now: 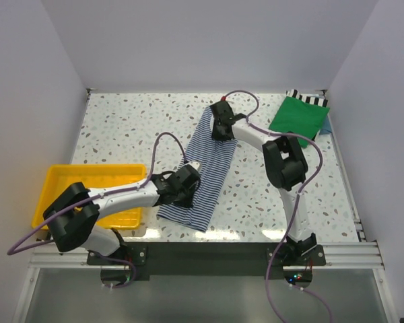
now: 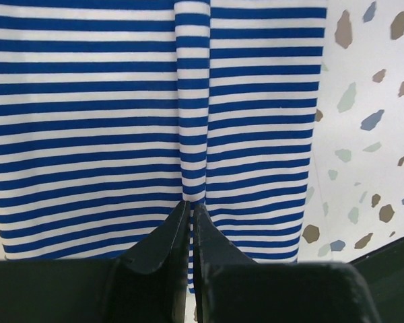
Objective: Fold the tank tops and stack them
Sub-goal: Fold the tank top
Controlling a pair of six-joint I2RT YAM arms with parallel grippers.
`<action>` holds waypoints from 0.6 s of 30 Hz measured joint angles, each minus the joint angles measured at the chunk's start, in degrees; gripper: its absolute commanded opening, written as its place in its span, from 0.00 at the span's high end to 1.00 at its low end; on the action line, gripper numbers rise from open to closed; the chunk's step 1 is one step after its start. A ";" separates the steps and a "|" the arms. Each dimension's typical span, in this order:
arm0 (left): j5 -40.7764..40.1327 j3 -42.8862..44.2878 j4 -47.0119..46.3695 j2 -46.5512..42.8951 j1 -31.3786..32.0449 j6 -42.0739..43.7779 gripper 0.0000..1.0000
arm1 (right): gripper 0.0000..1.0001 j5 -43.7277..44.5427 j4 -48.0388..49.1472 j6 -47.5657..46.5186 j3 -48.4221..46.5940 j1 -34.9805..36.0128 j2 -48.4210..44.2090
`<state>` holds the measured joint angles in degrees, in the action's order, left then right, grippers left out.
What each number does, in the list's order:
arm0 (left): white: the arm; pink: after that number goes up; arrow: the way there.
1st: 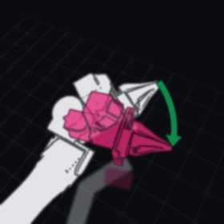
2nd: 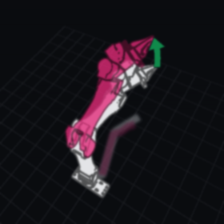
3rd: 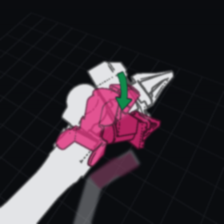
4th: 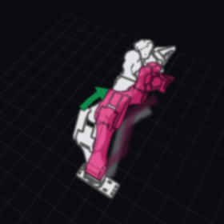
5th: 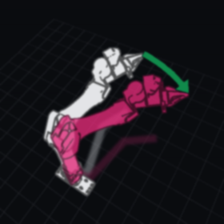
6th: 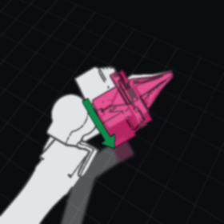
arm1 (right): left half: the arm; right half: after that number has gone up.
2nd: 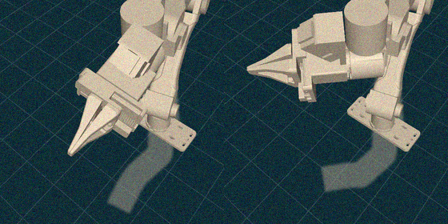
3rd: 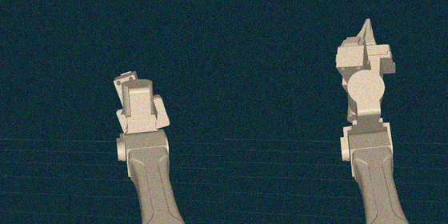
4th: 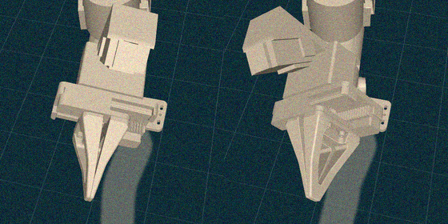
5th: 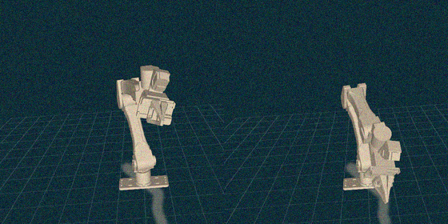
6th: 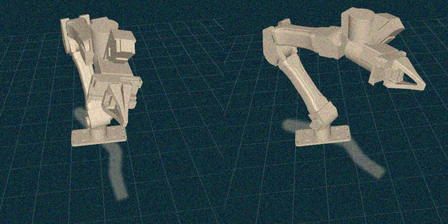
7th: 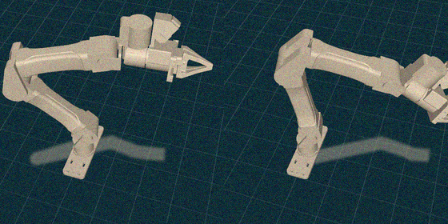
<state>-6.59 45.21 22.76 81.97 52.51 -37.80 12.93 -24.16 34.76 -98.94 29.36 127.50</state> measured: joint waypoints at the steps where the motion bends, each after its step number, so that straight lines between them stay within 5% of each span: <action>1: 0.07 -0.26 -0.07 0.50 0.00 0.00 0.90 | 0.91 -0.28 0.00 0.00 -0.44 0.00 0.48; 18: 0.42 3.30 -6.62 10.62 4.42 -0.87 0.95 | 0.84 -2.49 1.57 -1.84 -9.29 -0.55 7.56</action>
<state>-6.17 48.51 16.14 92.60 56.93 -38.68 10.44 -22.59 32.93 -108.22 28.82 135.06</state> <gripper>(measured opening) 0.058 0.153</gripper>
